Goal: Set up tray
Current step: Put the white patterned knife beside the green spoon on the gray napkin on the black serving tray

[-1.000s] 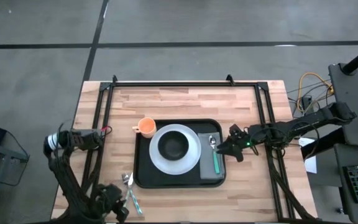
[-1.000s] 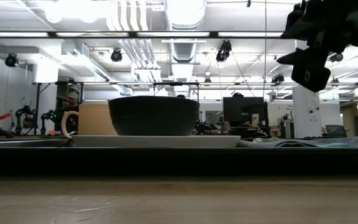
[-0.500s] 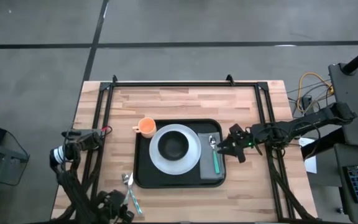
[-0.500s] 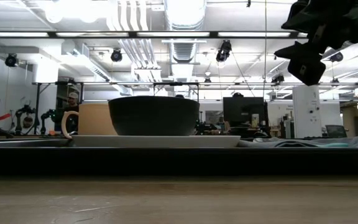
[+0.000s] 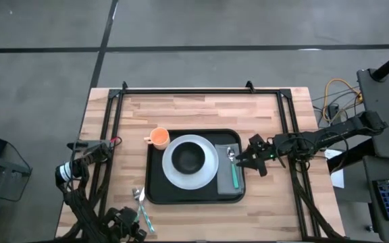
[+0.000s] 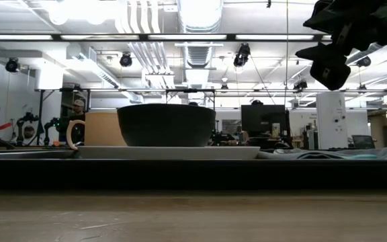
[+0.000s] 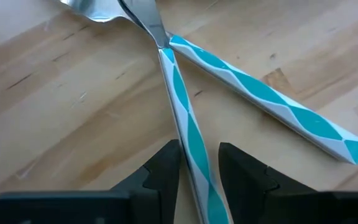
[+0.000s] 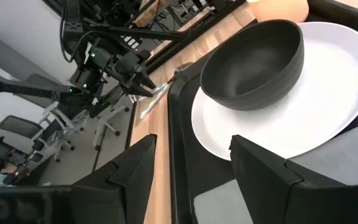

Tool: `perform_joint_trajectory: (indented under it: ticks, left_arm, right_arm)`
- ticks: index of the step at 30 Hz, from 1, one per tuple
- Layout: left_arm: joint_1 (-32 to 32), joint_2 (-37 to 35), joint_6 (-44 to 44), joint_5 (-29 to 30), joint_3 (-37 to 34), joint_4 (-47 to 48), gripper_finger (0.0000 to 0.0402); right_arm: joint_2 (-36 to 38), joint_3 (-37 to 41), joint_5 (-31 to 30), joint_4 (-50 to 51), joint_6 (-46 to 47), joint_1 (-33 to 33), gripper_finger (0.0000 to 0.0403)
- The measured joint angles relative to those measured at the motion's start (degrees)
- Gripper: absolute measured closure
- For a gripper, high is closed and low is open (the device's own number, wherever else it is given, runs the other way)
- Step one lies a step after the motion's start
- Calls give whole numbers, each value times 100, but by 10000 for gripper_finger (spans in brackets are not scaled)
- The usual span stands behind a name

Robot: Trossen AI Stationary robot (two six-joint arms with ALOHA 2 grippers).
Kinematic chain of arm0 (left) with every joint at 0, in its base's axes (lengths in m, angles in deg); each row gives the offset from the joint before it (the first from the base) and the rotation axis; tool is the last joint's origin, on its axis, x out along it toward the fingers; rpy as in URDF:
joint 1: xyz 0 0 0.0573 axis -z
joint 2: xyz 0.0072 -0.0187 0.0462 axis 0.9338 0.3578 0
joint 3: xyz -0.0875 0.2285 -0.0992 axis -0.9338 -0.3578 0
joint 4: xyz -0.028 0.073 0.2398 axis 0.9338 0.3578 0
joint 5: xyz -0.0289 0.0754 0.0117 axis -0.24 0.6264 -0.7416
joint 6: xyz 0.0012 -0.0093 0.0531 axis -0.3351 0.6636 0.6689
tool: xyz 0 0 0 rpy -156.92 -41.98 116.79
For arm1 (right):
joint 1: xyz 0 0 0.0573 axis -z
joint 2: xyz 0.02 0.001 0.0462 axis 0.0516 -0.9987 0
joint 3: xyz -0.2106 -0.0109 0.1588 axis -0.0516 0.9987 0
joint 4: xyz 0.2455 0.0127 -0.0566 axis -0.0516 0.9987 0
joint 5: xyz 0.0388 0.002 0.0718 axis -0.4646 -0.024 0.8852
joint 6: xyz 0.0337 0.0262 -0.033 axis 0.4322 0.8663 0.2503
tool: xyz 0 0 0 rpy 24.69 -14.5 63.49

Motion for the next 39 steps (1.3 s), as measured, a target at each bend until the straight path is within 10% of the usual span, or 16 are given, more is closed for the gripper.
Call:
perform_joint_trajectory:
  ticks: [6,24,39]
  left_arm:
    - [-2,-30,-6,-72,-4,59,376]
    - [-2,-78,44,-20,0,219,377]
    - [-380,-944,170,1880,-7,2328,377]
  right_arm:
    - [112,2,46,-173,46,0,207]
    - [437,2,116,-229,20,-1,207]
    - [414,2,-523,-331,-455,-33,207]
